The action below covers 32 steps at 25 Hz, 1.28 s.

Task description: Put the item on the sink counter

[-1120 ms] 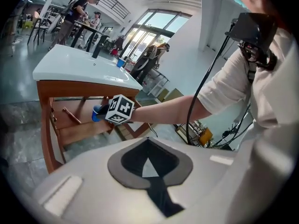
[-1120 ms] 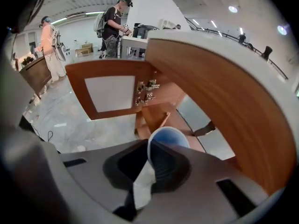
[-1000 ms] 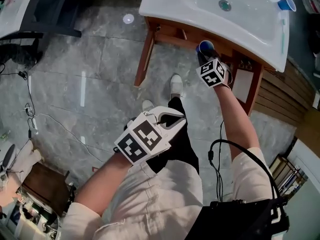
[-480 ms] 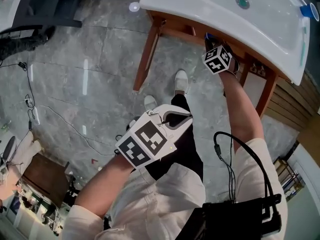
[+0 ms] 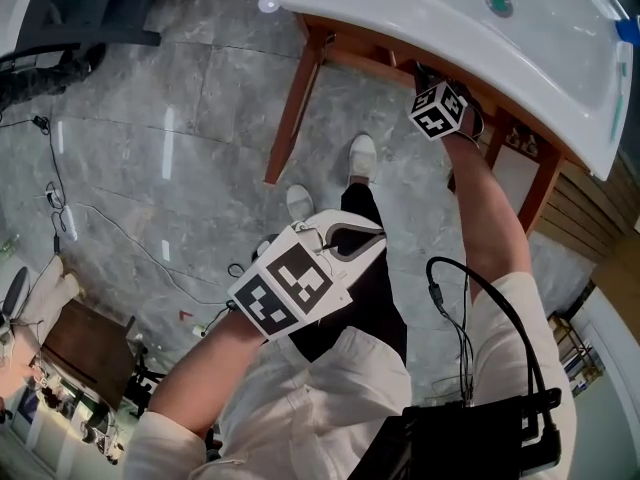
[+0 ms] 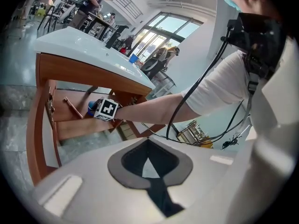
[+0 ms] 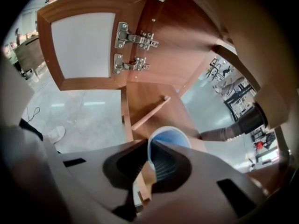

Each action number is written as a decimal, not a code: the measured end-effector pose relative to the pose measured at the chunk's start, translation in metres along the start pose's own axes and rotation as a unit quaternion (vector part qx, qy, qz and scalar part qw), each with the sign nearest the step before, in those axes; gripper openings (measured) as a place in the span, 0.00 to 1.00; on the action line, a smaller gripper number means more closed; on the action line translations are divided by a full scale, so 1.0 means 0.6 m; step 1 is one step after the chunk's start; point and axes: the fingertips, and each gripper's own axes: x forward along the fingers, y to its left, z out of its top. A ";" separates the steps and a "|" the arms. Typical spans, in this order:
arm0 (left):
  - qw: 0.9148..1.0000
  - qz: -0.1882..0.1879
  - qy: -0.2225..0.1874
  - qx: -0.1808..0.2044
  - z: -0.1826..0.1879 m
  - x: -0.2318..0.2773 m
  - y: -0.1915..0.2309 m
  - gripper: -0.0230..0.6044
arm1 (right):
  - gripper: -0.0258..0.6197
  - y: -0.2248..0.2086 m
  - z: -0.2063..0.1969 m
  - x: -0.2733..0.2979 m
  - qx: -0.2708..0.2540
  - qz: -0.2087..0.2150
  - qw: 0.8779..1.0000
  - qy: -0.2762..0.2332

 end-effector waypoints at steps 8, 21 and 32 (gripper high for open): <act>1.000 -0.001 -0.002 -0.001 0.005 0.000 0.005 0.04 | 0.17 -0.001 -0.005 -0.003 0.008 0.003 1.000 -0.001; 1.000 -0.006 -0.005 0.018 0.008 -0.024 -0.025 0.04 | 0.18 0.006 0.019 -0.074 0.011 -0.032 0.999 -0.028; 0.998 -0.013 -0.022 0.060 0.025 -0.083 -0.109 0.04 | 0.05 0.077 0.053 -0.257 0.108 0.022 0.992 -0.055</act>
